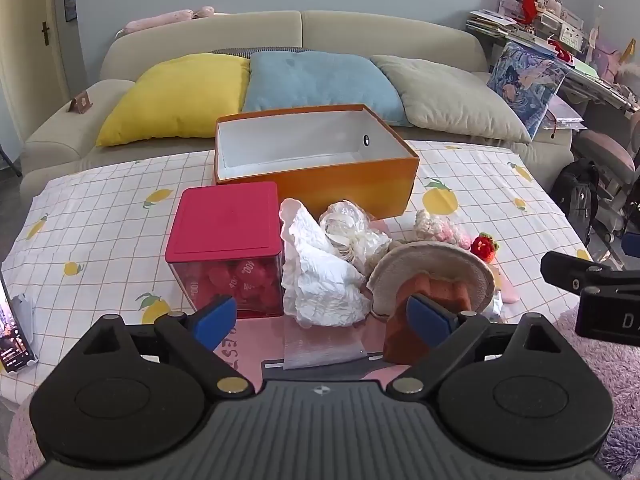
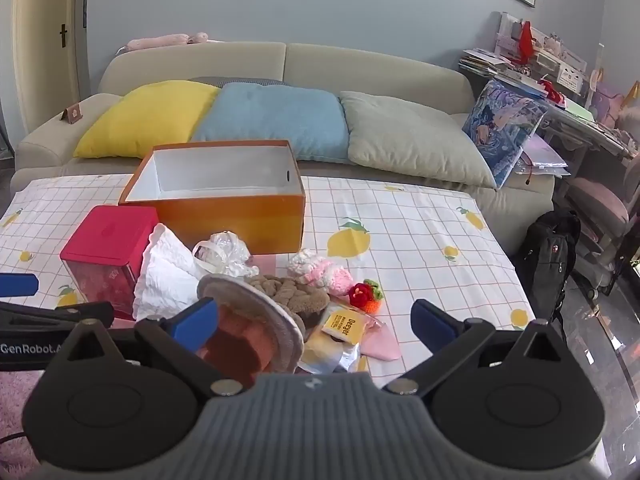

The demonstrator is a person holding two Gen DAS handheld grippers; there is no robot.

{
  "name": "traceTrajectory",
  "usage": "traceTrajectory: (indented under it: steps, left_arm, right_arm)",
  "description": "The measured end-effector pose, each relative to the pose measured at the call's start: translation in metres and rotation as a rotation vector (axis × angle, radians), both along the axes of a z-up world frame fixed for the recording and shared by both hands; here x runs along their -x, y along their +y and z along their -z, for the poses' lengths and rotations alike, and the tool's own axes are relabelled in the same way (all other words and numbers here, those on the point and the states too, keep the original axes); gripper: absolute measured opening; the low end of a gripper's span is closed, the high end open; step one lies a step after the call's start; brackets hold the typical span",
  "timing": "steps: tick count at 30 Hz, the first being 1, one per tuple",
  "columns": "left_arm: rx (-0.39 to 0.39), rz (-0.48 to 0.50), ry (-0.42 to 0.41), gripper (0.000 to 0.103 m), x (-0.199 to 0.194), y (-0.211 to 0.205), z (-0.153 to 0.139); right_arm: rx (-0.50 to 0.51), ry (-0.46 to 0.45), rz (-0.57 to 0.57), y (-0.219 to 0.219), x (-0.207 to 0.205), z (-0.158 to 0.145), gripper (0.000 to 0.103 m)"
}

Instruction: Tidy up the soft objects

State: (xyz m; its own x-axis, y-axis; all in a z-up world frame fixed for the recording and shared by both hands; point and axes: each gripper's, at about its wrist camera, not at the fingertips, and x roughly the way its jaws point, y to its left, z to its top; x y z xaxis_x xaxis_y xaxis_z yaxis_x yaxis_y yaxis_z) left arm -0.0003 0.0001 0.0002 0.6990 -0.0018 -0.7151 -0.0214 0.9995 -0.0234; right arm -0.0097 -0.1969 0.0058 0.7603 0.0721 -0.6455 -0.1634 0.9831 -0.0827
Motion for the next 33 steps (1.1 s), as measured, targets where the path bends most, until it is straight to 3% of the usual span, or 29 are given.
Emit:
traceTrajectory:
  steps: [5,12,22,33]
  left_arm:
    - [0.004,0.001,-0.012,0.102,0.002,0.0,0.0]
    - [0.071,0.037,-0.02,0.086,-0.002,-0.005,0.004]
    - [0.116,0.084,-0.053,0.086,-0.005,-0.003,0.004]
    - [0.081,0.078,-0.076,0.086,-0.005,-0.006,0.002]
  right_arm:
    - [-0.033,0.007,0.012,-0.005,0.002,0.001,0.1]
    - [-0.006,0.03,0.042,-0.003,-0.003,-0.001,0.1]
    - [-0.012,0.04,0.058,-0.007,-0.006,0.0,0.1]
    - [-0.034,0.062,0.071,-0.011,-0.008,0.005,0.1]
